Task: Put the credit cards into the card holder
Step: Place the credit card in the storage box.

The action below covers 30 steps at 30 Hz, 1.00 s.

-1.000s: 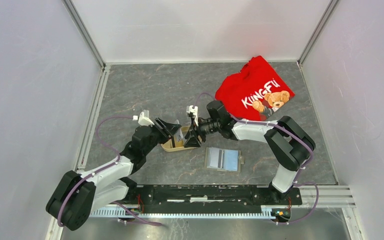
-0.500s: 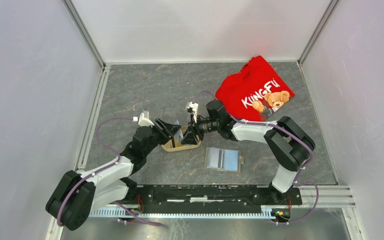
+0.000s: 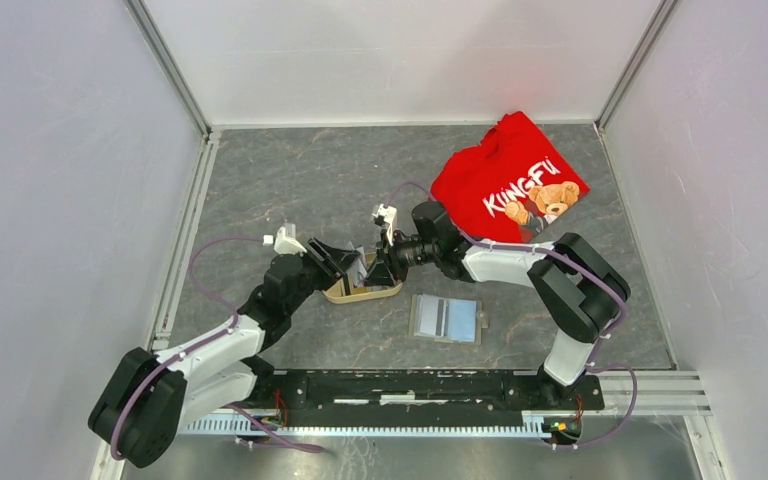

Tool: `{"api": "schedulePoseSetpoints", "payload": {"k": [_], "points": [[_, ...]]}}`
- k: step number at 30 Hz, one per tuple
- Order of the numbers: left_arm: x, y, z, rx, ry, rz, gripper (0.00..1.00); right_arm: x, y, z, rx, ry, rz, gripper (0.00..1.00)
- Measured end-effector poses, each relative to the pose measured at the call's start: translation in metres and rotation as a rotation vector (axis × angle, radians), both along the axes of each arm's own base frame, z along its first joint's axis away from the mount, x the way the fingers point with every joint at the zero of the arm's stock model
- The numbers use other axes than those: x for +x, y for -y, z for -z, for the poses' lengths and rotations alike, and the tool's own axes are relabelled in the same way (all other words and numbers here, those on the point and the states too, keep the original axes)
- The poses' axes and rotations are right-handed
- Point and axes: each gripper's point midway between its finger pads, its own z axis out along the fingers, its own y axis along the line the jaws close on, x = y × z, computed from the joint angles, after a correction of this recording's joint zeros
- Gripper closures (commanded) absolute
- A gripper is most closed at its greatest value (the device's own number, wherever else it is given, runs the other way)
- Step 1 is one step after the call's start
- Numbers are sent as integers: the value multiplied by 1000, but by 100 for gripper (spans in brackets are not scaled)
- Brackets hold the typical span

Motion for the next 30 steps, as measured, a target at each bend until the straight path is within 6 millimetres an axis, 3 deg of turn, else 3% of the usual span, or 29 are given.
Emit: {"api": "schedulePoseSetpoints", "payload": {"k": [11, 16, 23, 30], "points": [[-1, -1, 0, 1, 0, -4, 70, -1, 2, 4, -16, 16, -14, 59], [-3, -3, 5, 9, -13, -4, 70, -3, 5, 9, -21, -12, -21, 50], [-7, -4, 13, 21, -33, -2, 70, -11, 4, -7, 57, -27, -110, 36], [-7, -4, 15, 32, -31, 5, 70, -13, 5, -10, 51, 5, -165, 40]]}}
